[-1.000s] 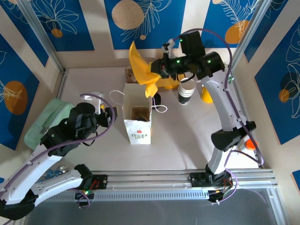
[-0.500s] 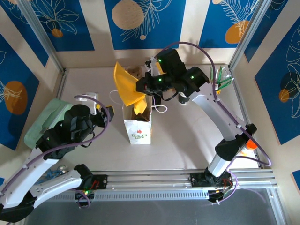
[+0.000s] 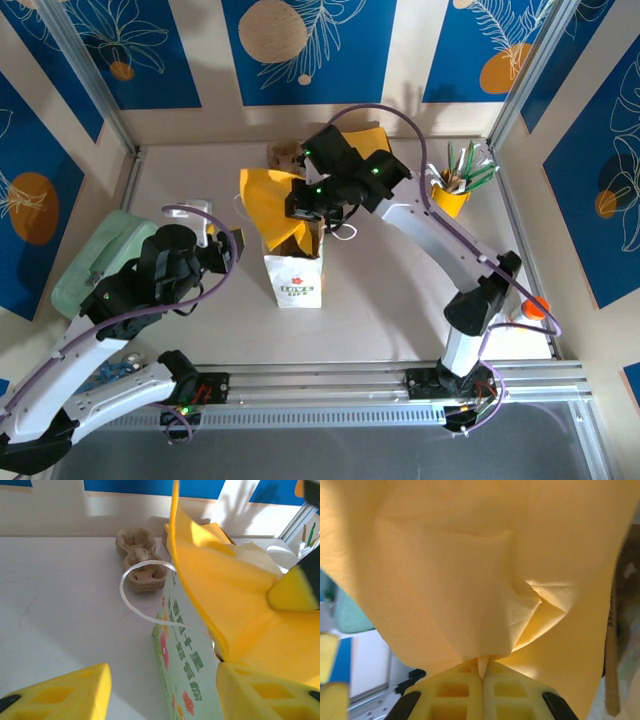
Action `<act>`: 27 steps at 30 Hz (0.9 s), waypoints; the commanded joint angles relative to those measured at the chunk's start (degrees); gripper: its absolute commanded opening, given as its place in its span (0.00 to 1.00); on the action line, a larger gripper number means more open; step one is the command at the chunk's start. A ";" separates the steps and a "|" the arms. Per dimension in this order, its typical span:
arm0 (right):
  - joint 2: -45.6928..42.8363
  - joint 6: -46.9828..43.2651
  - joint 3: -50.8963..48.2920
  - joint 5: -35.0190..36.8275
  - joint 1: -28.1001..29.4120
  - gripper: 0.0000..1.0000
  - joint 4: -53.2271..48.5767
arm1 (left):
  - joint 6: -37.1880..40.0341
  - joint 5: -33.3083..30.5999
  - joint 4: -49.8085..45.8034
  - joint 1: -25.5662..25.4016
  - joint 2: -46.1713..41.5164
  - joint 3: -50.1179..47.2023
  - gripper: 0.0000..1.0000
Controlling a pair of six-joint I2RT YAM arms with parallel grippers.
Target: Pack the takeout coffee
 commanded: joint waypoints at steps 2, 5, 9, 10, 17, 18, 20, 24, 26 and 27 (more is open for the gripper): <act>3.72 -1.68 4.89 5.33 1.51 0.00 -8.99 | -0.89 -0.73 1.04 0.46 -1.25 -0.49 0.58; 6.43 -2.01 7.89 7.38 2.29 0.00 -13.10 | -0.89 -0.65 1.11 0.50 -1.27 -0.65 0.58; 9.90 -2.47 10.59 9.70 3.13 0.00 -16.86 | -0.89 -0.77 1.36 0.50 -1.39 -0.91 0.58; 10.60 -2.50 11.26 10.07 3.22 0.00 -17.78 | -0.89 -0.74 1.46 0.49 -1.37 -0.99 0.58; 12.44 -2.47 11.85 14.01 4.08 0.00 -20.71 | -0.72 -0.66 1.82 0.46 -1.06 -1.18 0.58; 12.56 -2.47 11.95 14.64 4.15 0.00 -21.10 | -0.64 -0.81 1.82 0.50 -1.14 -1.18 0.58; 12.97 -2.56 12.27 16.03 4.46 0.00 -22.08 | -0.60 -0.89 1.82 0.47 -1.22 -1.31 0.58; 13.79 -2.69 12.91 16.15 4.79 0.00 -22.66 | -0.54 -1.33 1.57 0.50 -1.16 -1.04 0.58; 14.04 -2.63 12.98 16.43 4.98 0.00 -22.89 | -0.35 -1.36 1.47 0.48 -1.27 -0.66 0.58; 14.22 -2.50 13.21 16.66 4.96 0.00 -23.14 | -0.28 -1.33 1.55 0.47 -1.39 -0.65 0.58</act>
